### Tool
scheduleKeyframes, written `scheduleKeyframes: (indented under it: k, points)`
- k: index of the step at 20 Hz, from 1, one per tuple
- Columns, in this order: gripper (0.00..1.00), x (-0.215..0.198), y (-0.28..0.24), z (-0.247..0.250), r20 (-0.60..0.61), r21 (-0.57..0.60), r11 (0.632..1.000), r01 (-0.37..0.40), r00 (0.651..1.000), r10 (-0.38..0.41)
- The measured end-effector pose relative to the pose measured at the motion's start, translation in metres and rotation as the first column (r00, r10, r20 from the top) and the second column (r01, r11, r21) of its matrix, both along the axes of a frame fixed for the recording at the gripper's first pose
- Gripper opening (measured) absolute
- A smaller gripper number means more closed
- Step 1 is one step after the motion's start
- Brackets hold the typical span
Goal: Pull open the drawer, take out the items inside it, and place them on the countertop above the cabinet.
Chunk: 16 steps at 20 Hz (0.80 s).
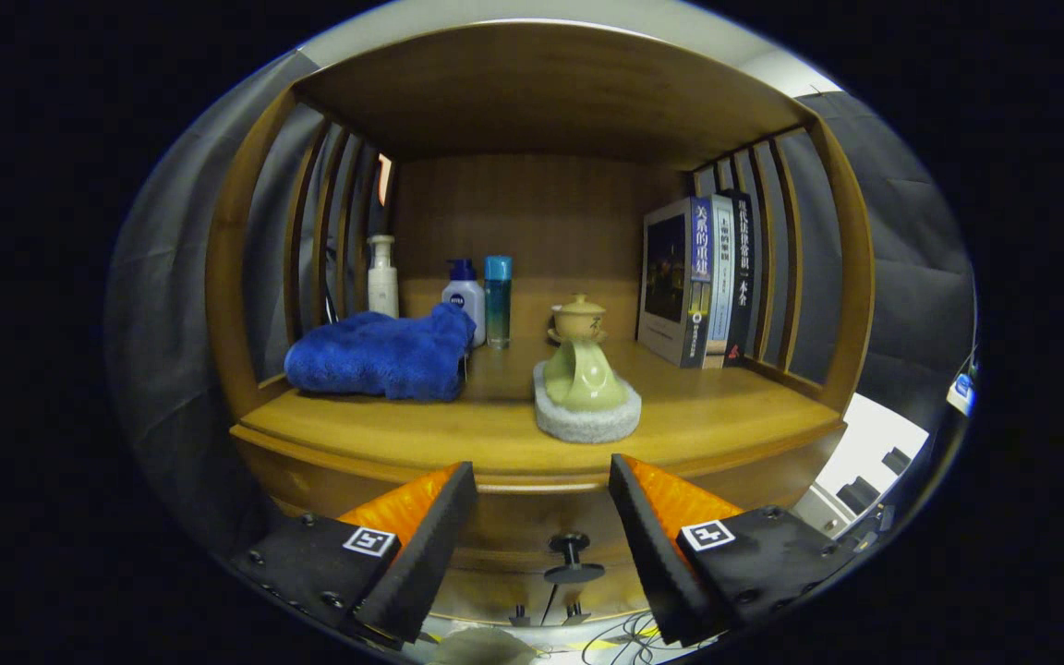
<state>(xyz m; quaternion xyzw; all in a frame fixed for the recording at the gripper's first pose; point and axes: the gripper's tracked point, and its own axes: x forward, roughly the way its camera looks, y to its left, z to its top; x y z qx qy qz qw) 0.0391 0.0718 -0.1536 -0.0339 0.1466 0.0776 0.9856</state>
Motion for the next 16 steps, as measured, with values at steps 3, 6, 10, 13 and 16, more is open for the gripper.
scheduleKeyframes:
  k: [3,6,10,13,16]
  points:
    - [0.97,0.013,-0.011,0.057,0.084,-0.015,1.0,0.009,0.996,-0.007]
    - [0.97,0.026,-0.02,0.124,0.191,-0.022,1.0,0.008,0.982,-0.004]
    - [0.97,0.026,-0.032,0.199,0.286,-0.059,0.998,0.005,0.958,0.012]
    - [0.97,0.017,-0.031,0.238,0.315,-0.037,0.999,-0.023,0.948,0.033]
    - [0.97,0.011,-0.03,0.251,0.315,0.012,0.999,-0.035,0.949,0.03]
